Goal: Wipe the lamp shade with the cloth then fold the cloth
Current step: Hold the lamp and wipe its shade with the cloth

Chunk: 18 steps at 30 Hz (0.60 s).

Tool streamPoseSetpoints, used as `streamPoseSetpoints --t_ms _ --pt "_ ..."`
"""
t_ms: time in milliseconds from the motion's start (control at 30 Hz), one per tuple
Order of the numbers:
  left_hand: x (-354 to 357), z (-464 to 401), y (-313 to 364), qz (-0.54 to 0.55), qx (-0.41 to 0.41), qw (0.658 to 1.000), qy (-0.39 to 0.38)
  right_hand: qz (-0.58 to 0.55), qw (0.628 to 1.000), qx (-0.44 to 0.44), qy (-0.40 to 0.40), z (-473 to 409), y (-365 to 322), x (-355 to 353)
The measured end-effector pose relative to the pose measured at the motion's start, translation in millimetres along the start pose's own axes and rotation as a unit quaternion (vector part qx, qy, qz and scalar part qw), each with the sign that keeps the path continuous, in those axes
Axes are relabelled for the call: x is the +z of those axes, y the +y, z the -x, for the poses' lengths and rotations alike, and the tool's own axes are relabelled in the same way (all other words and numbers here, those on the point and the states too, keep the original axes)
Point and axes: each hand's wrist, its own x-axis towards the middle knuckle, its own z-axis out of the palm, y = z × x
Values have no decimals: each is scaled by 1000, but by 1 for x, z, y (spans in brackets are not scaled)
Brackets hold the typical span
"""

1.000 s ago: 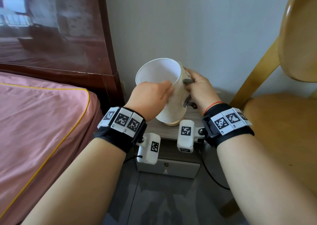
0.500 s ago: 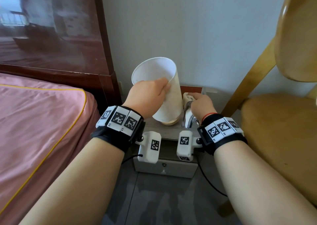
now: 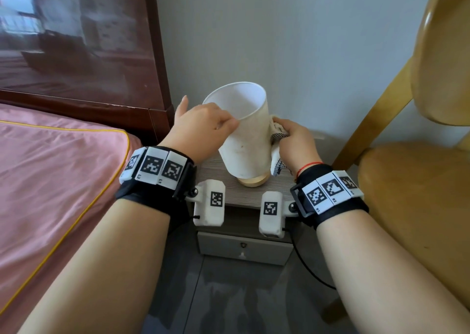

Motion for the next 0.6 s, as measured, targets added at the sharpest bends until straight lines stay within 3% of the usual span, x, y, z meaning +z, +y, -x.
streamPoseSetpoints --t_ms 233,600 --pt "-6 1 -11 -9 20 1000 -21 27 999 -5 -20 3 -1 2" --pt "7 6 18 73 -7 997 -29 15 998 -57 4 7 -5 4"
